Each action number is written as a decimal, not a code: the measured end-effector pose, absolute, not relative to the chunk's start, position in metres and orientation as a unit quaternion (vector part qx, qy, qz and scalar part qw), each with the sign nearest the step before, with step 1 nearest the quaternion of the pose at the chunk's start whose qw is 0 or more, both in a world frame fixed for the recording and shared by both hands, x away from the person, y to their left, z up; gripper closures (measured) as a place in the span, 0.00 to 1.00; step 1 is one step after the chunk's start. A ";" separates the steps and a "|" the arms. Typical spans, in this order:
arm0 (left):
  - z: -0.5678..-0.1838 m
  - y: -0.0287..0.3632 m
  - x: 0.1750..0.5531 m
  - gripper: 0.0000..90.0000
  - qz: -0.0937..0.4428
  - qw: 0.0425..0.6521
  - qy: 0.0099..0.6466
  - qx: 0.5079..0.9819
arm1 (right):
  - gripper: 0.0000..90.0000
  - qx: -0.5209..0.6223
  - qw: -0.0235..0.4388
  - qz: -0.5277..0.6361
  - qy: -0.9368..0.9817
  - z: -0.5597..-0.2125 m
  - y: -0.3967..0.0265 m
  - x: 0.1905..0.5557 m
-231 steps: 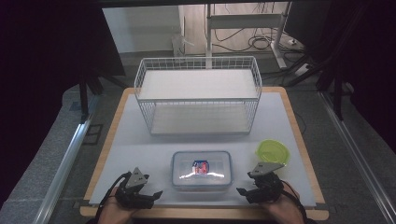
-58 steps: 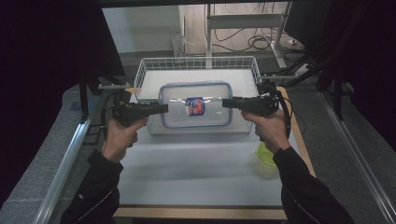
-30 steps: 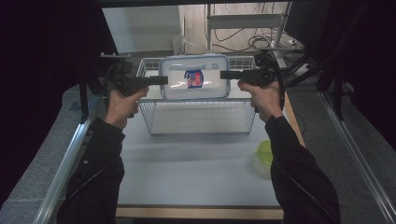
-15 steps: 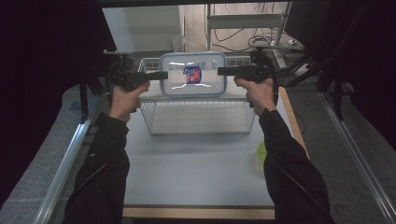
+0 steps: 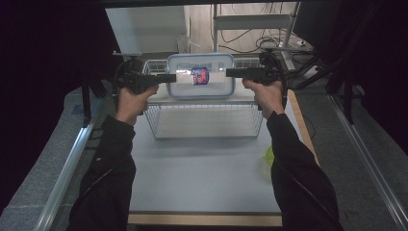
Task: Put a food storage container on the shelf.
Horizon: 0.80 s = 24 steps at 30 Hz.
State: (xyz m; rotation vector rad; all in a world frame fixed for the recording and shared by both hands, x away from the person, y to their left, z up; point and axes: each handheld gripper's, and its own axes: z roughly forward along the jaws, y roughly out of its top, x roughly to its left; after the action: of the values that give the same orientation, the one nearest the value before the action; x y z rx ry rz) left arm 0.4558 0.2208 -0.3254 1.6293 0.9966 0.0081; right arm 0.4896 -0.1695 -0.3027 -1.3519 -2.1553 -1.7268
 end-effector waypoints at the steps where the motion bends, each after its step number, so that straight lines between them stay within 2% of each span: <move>1: -0.325 0.220 0.456 0.52 0.006 0.577 0.426 0.697 | 0.57 -0.439 0.030 -0.561 -0.702 -0.303 -0.169 0.490; 8: -0.327 0.217 0.455 0.45 0.037 0.562 0.433 0.704 | 0.55 -0.443 0.012 -0.554 -0.705 -0.307 -0.166 0.489; 9: -0.329 0.216 0.457 0.42 0.033 0.561 0.436 0.703 | 0.58 -0.445 0.006 -0.546 -0.710 -0.308 -0.166 0.489; 11: -0.330 0.215 0.457 0.42 0.033 0.563 0.433 0.703 | 0.57 -0.446 0.003 -0.543 -0.711 -0.309 -0.166 0.489; 12: -0.330 0.214 0.457 0.45 0.036 0.561 0.434 0.704 | 0.54 -0.449 -0.004 -0.539 -0.713 -0.311 -0.165 0.490; 13: -0.330 0.214 0.457 0.44 0.042 0.567 0.442 0.694 | 0.53 -0.453 -0.008 -0.538 -0.711 -0.312 -0.165 0.490; 17: -0.329 0.210 0.460 0.40 0.047 0.561 0.445 0.697 | 0.57 -0.459 0.000 -0.552 -0.696 -0.314 -0.169 0.493; 24: -0.321 0.203 0.447 0.35 0.104 0.548 0.421 0.716 | 0.56 -0.450 -0.013 -0.555 -0.700 -0.313 -0.171 0.487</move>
State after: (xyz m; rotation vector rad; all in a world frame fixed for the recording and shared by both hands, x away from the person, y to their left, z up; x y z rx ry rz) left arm 0.4469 0.2035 -0.3210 1.6955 0.9976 0.2453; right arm 0.4874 -0.1708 -0.3130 -1.4250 -2.2169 -1.7581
